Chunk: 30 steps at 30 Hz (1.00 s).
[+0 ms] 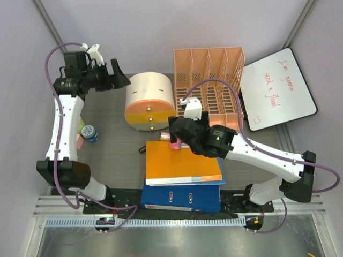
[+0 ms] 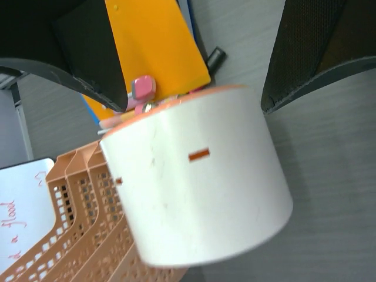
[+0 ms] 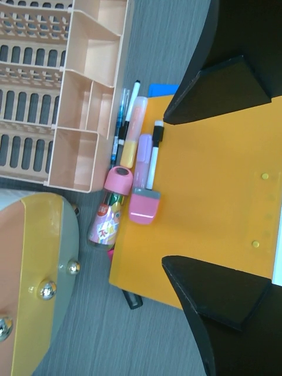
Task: Organize the desk
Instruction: Open the drawer in the storage box.
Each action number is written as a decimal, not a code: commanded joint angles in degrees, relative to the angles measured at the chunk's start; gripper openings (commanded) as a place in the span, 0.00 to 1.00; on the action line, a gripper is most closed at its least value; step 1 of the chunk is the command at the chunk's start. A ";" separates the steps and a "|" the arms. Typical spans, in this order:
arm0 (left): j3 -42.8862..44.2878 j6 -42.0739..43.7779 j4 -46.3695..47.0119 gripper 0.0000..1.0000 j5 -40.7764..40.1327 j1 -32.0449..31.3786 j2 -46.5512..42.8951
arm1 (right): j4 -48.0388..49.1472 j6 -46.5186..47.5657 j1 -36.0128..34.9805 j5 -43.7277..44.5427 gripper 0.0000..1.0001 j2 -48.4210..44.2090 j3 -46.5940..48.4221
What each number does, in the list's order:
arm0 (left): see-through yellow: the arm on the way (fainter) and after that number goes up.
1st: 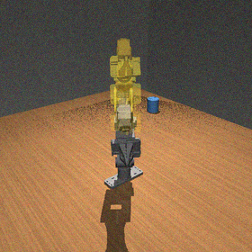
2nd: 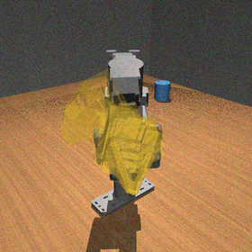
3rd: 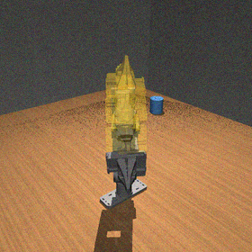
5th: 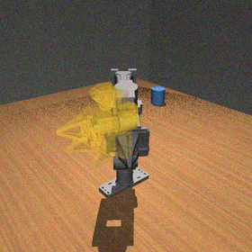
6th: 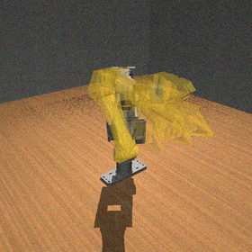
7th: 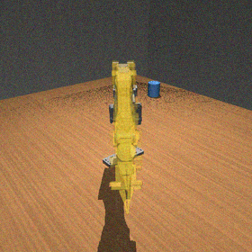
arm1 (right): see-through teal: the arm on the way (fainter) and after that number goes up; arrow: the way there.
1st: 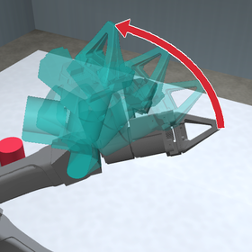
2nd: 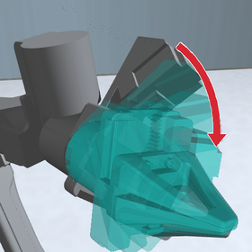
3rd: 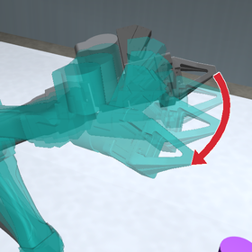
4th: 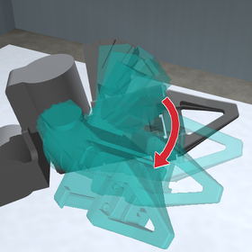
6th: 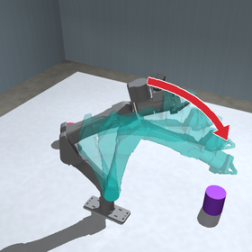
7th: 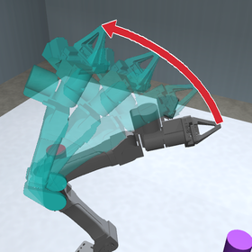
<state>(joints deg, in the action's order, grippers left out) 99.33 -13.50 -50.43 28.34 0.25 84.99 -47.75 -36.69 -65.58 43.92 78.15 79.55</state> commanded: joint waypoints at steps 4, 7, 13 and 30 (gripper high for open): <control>12.45 -5.31 10.79 0.93 0.41 -3.23 9.66 | 6.25 3.46 0.45 -3.14 1.00 7.01 7.11; 16.41 -4.70 10.71 0.91 -4.51 -5.96 14.75 | 9.34 5.05 2.03 -5.85 0.98 12.01 9.82; 18.45 -5.31 10.44 0.87 -8.56 -8.25 20.12 | 11.62 7.41 6.08 -11.83 0.83 23.25 22.03; 6.85 -1.27 12.03 0.83 -10.93 -8.34 16.44 | 14.70 6.80 10.39 -19.13 0.75 31.98 30.40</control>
<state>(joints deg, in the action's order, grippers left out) 107.61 -16.29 -39.88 17.96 -8.10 105.08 -35.46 -30.09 -55.16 26.26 109.93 107.59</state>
